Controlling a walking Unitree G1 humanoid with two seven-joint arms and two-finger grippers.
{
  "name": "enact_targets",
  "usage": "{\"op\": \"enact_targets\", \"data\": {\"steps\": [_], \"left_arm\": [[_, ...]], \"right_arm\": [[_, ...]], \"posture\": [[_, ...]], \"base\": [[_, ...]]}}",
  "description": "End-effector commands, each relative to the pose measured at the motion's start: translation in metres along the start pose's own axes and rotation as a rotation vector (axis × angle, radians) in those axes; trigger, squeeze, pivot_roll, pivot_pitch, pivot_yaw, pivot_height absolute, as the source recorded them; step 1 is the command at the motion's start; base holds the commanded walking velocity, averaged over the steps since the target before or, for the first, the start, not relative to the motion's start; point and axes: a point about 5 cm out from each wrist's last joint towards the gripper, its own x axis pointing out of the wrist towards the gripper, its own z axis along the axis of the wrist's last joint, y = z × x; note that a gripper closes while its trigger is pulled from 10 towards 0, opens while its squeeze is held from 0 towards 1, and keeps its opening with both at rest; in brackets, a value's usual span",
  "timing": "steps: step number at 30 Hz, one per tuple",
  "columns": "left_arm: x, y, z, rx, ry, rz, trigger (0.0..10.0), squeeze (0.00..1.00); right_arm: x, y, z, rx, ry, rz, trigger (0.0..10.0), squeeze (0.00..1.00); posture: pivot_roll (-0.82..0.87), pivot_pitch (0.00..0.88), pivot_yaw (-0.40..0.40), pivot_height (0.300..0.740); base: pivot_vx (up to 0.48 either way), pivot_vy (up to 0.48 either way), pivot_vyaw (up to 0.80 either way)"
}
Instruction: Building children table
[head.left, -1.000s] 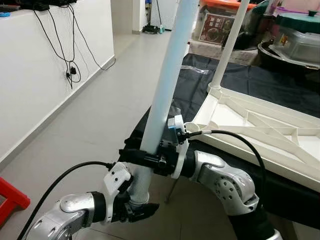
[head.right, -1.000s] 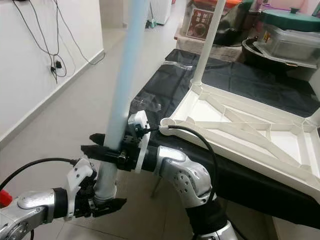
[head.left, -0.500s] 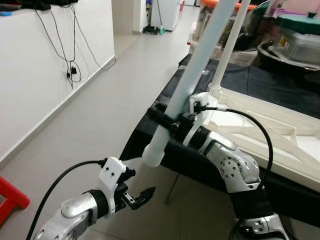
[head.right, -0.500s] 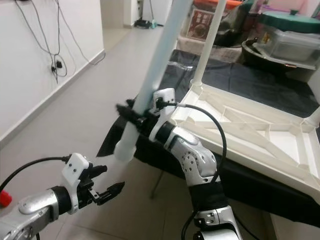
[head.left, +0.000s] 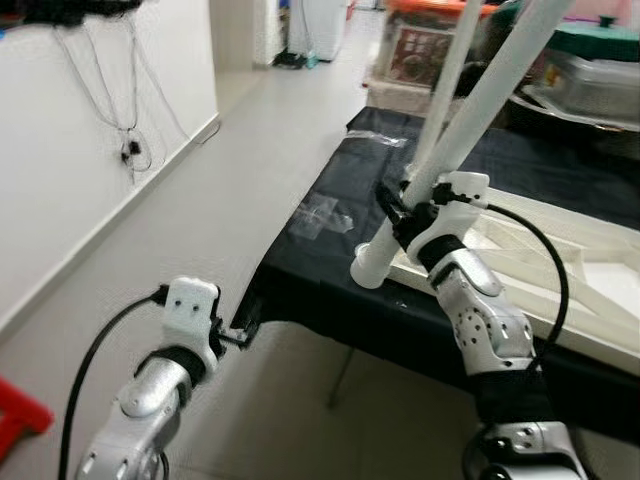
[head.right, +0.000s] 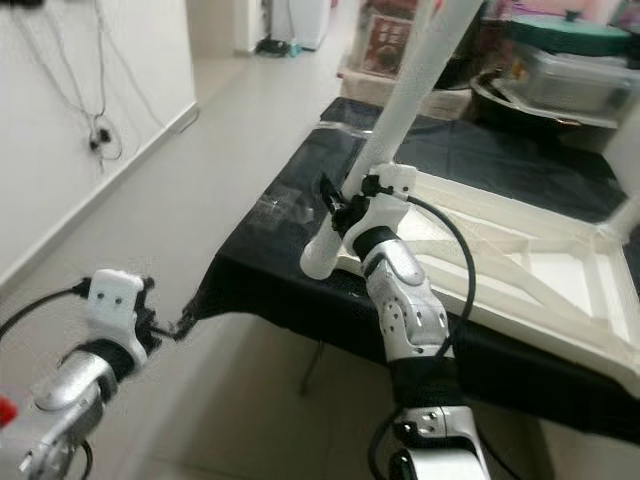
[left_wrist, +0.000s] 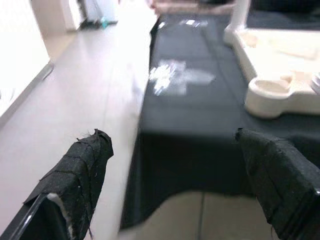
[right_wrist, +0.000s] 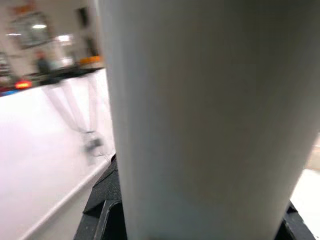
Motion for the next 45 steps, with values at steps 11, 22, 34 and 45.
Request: {"op": "enact_targets", "data": {"steps": [11,22,34,45], "left_arm": [[0.003,0.013,0.011,0.046,-0.064,0.109,10.0,0.0],[0.006,0.009,0.011,0.053,-0.069,0.122,10.0,0.0],[0.006,0.007,0.009,0.035,-0.064,0.123,10.0,0.0],[0.007,0.006,0.008,0.024,-0.062,0.134,10.0,0.0]], "right_arm": [[0.009,0.012,0.008,-0.022,-0.099,0.004,10.0,0.0],[0.01,0.015,0.009,-0.017,-0.109,0.005,10.0,0.0],[0.012,0.02,0.008,-0.009,-0.119,0.024,10.0,0.0],[0.013,0.021,0.007,-0.01,-0.119,0.031,10.0,0.0]], "posture": [[0.23,0.075,-0.097,0.74],[0.23,0.065,-0.099,0.74],[0.23,0.068,-0.097,0.74],[0.23,0.072,-0.098,0.74]], "base": [[0.097,0.0,-0.15],[0.266,0.0,0.0],[0.269,0.0,0.0],[0.023,0.0,0.0]]}}
